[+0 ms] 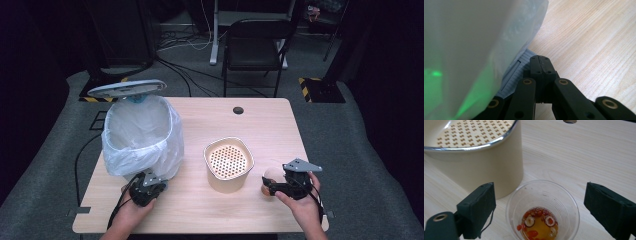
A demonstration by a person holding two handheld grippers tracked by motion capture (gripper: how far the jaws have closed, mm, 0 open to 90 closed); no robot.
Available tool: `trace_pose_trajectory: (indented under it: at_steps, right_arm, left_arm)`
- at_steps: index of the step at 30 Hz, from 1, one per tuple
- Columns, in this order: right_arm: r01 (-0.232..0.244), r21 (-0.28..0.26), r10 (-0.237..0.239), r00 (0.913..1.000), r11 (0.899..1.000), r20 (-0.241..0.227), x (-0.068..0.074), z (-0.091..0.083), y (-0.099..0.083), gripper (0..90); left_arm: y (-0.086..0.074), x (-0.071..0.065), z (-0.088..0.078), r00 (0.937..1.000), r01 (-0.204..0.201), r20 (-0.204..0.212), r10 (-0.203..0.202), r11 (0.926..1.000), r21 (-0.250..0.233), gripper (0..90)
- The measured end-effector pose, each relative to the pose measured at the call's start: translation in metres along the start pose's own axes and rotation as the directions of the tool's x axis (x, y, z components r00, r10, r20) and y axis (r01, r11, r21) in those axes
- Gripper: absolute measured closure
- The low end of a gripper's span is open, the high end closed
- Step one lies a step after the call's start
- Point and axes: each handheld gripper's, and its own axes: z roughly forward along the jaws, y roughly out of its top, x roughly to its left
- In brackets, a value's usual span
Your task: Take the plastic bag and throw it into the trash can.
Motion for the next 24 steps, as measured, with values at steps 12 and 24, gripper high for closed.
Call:
trace_pose_trajectory:
  at_steps: [12, 24]
  right_arm:
    - [-0.028, 0.009, 0.027, 0.9996, 1.0, 0.006, -0.005, 0.008, -0.014, 6.7]
    - [-0.048, 0.052, 0.048, 0.9988, 0.997, 0.0, -0.007, 0.023, -0.028, 10.4]
  left_arm:
    - [0.0, 0.0, 0.0, 1.0, 0.001, 0.0, -0.001, 1.0, 0.001, 90.0]
    - [0.0, 0.0, 0.0, 1.0, 0.001, 0.0, -0.001, 1.0, 0.002, 90.0]
